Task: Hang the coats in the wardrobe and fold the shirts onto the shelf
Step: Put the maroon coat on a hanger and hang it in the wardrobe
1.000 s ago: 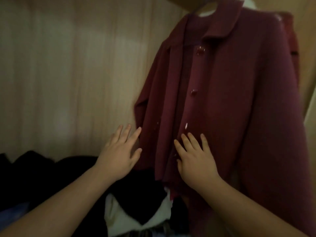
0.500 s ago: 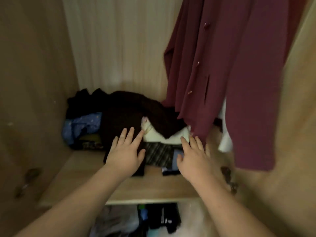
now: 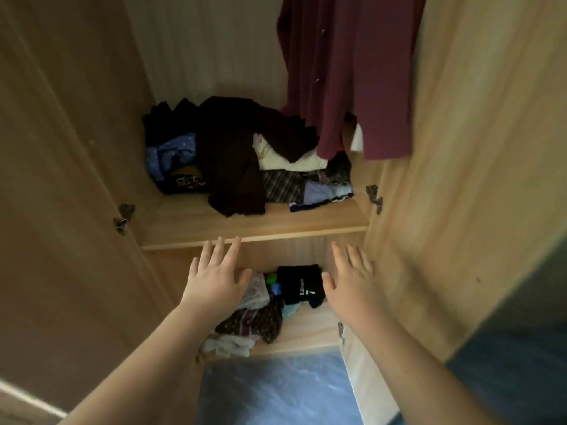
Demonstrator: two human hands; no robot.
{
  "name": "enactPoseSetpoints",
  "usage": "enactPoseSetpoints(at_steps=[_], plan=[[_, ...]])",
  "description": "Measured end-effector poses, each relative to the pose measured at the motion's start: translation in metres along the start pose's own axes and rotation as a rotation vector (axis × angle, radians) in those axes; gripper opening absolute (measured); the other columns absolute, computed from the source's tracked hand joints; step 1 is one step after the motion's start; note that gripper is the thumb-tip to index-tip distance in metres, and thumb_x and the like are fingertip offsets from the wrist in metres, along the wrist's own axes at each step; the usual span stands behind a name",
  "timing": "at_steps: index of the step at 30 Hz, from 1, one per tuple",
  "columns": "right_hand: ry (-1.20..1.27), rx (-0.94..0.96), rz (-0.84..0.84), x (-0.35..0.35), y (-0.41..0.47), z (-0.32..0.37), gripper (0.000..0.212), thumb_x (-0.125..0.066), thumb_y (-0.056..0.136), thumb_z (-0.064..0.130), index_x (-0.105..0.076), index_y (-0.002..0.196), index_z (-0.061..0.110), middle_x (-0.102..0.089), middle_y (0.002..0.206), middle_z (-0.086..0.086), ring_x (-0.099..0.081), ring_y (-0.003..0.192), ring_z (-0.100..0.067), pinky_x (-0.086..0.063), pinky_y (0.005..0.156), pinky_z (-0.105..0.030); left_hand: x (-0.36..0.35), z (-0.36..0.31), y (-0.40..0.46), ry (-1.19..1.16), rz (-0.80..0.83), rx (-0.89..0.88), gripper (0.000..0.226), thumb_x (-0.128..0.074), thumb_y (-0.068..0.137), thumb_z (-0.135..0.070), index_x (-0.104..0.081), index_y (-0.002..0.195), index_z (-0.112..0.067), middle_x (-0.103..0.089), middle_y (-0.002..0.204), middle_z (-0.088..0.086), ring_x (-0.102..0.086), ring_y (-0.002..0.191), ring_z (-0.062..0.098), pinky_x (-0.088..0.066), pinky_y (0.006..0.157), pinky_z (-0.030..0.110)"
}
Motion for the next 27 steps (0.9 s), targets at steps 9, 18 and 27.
enactPoseSetpoints(at_steps=[9,18,27], plan=[[-0.084,-0.239,-0.094,0.019,-0.204,-0.034,0.066,-0.040,0.093,0.046,-0.027,0.153,0.020,-0.033,0.157,-0.009,-0.027,0.145,-0.033,-0.030,0.115,-0.049,-0.026,-0.044,-0.128,0.016,0.046,-0.265,0.066,-0.030,0.099,-0.054,-0.001,0.155,-0.036,0.000,0.165,0.001,0.007,0.151,0.025,-0.007,0.122,0.049],[-0.132,-0.584,-0.141,0.080,-0.410,-0.118,0.070,-0.051,0.095,0.042,-0.023,0.156,0.020,-0.026,0.161,-0.010,-0.020,0.148,-0.030,-0.024,0.119,-0.045,-0.071,-0.175,-0.245,-0.012,0.162,-0.624,0.068,-0.027,0.099,-0.055,0.004,0.155,-0.032,0.002,0.165,0.002,0.007,0.151,0.026,-0.008,0.121,0.052],[-0.184,-0.956,-0.175,0.132,-0.581,-0.206,0.069,-0.045,0.097,0.045,-0.017,0.157,0.024,-0.020,0.163,-0.005,-0.013,0.151,-0.026,-0.021,0.121,-0.045,-0.113,-0.337,-0.343,-0.045,0.250,-0.956,0.069,-0.032,0.098,-0.057,0.002,0.155,-0.037,0.001,0.165,0.001,0.005,0.152,0.024,-0.009,0.122,0.048]])
Point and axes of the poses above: each hand's wrist, its own y-axis towards the middle knuckle, its own x-axis out of the back of the hand, z = x × y, the point moved 5 cm from there along y, towards the middle knuckle
